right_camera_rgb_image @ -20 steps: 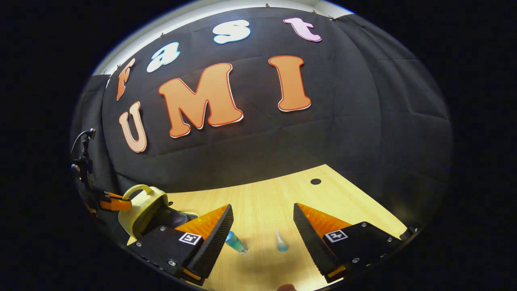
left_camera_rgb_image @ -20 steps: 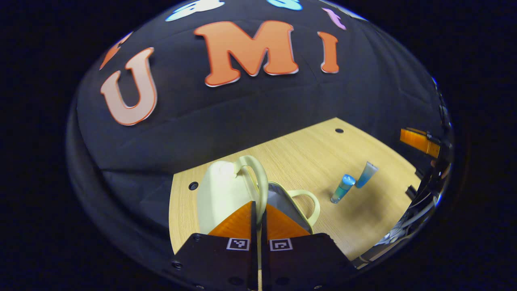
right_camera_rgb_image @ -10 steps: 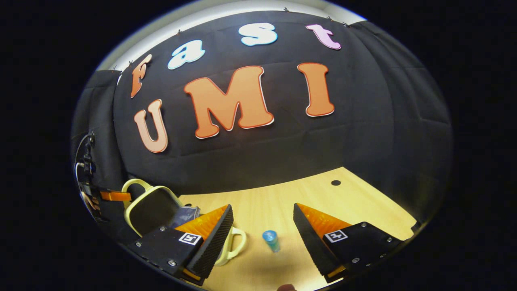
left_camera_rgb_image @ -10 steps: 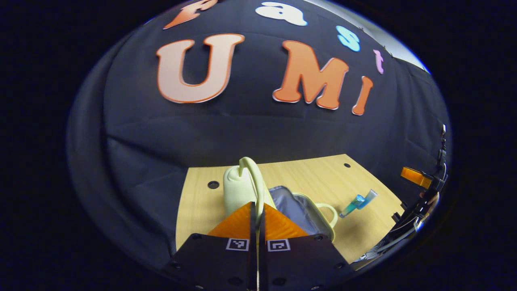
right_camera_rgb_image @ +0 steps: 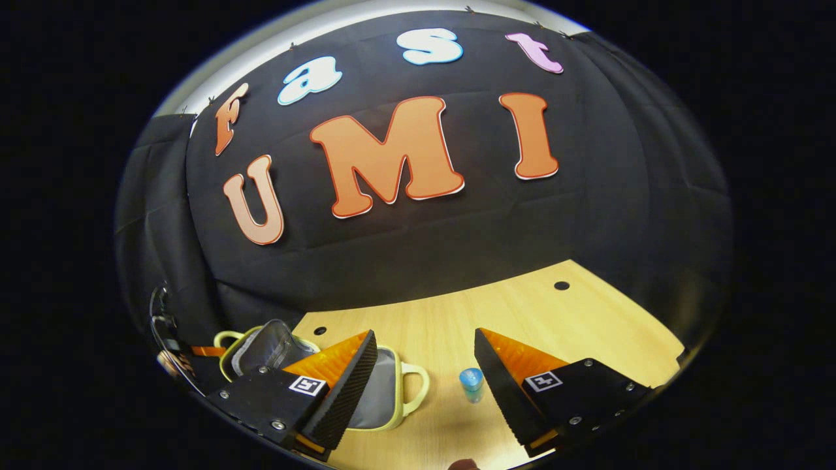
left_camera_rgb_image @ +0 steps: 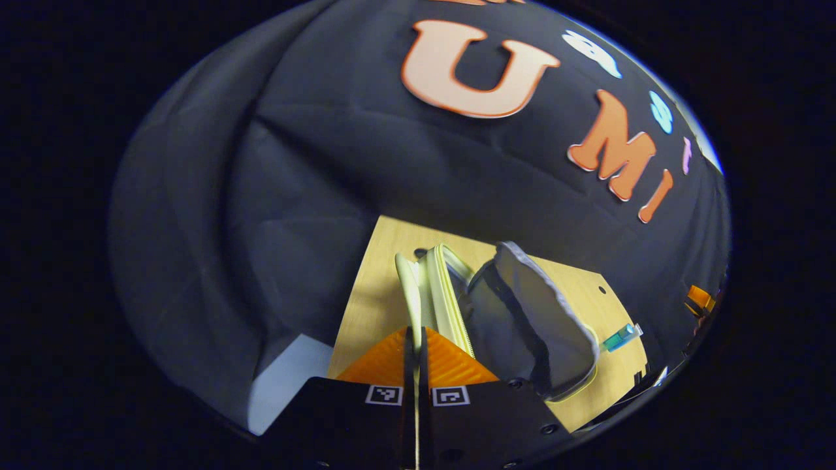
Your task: First open the suitcase, pack the skin care products into it, and then close the suitcase.
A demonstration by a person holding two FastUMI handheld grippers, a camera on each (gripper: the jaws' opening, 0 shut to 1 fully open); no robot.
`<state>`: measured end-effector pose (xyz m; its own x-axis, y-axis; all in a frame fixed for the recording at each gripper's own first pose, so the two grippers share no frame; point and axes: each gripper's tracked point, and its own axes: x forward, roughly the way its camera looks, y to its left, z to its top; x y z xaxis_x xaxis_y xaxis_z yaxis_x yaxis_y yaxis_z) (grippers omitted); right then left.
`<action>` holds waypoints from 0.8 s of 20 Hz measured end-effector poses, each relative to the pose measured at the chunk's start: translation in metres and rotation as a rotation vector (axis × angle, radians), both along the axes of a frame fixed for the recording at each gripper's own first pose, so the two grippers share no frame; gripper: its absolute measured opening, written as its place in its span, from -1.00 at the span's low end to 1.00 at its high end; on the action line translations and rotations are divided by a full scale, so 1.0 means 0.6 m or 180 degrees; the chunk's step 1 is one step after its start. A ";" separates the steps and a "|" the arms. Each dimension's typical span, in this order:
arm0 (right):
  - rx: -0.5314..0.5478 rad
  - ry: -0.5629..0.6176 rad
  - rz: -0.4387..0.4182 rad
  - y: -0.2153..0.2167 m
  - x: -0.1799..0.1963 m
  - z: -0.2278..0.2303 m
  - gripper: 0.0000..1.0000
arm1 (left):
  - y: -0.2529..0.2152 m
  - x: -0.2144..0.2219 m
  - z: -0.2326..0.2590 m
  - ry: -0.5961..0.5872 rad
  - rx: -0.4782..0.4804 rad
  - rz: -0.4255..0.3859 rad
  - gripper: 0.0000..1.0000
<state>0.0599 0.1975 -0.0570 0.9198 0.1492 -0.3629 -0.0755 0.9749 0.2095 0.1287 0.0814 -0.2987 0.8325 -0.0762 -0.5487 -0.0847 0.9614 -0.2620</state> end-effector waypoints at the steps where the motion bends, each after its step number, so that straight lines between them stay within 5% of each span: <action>1: 0.0040 0.0048 -0.0013 0.001 0.002 -0.006 0.90 | 0.000 -0.005 -0.015 0.0102 -0.0020 0.0026 -0.96; 8: -0.0222 0.0139 -0.0127 -0.028 0.005 -0.029 0.90 | 0.026 -0.053 -0.050 0.0708 0.0086 0.0207 -0.80; 11: -0.0265 0.0144 -0.0194 -0.058 0.000 -0.035 0.90 | 0.052 -0.060 -0.032 0.0756 0.0258 0.0413 -0.12; 14: -0.0355 0.0188 -0.0246 -0.090 -0.006 -0.049 0.90 | 0.084 -0.074 -0.025 0.0820 0.0607 0.0620 1.00; 16: -0.0384 0.0183 -0.0266 -0.108 -0.006 -0.054 0.90 | 0.068 -0.067 0.014 0.0649 0.0789 0.0655 0.92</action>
<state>0.0565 0.1328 -0.0892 0.9044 0.0250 -0.4259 0.0158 0.9956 0.0920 0.0886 0.1219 -0.2903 0.6884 0.2372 -0.6855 -0.3091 0.9509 0.0186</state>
